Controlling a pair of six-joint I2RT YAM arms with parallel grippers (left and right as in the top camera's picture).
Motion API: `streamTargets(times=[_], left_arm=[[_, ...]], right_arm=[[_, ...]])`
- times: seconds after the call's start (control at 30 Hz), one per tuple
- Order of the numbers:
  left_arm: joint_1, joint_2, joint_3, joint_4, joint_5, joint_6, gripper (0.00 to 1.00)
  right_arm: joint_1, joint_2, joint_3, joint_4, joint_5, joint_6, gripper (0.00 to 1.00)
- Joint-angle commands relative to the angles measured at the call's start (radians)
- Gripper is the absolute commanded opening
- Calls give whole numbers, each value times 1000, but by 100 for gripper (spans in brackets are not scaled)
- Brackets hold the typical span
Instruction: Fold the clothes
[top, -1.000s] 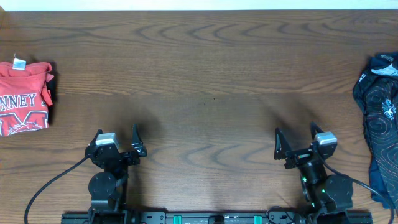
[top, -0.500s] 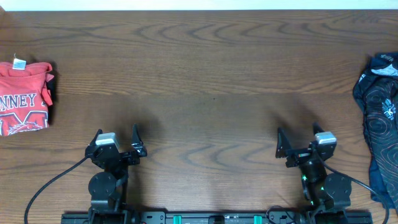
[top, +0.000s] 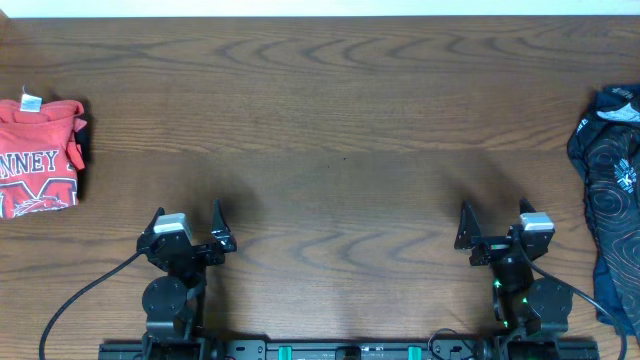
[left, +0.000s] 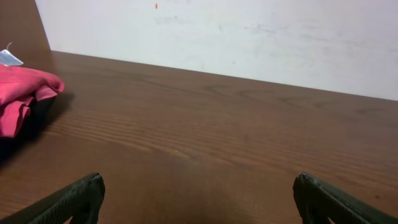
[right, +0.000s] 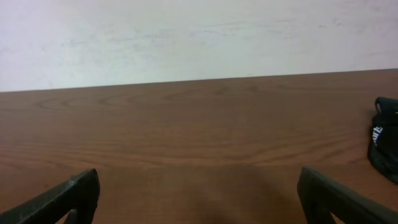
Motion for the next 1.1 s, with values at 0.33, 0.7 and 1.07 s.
streamTargets(times=[0.33, 0.7, 1.07], left_arm=[[-5, -6, -31, -13, -5, -2, 98], [-5, -6, -31, -13, -5, -2, 98], [-5, -6, -31, -13, -5, -2, 98]], right_arm=[[-10, -8, -12, 3, 1, -31, 99], [-10, -7, -12, 6, 3, -32, 99], [-10, -7, -12, 6, 3, -32, 99]])
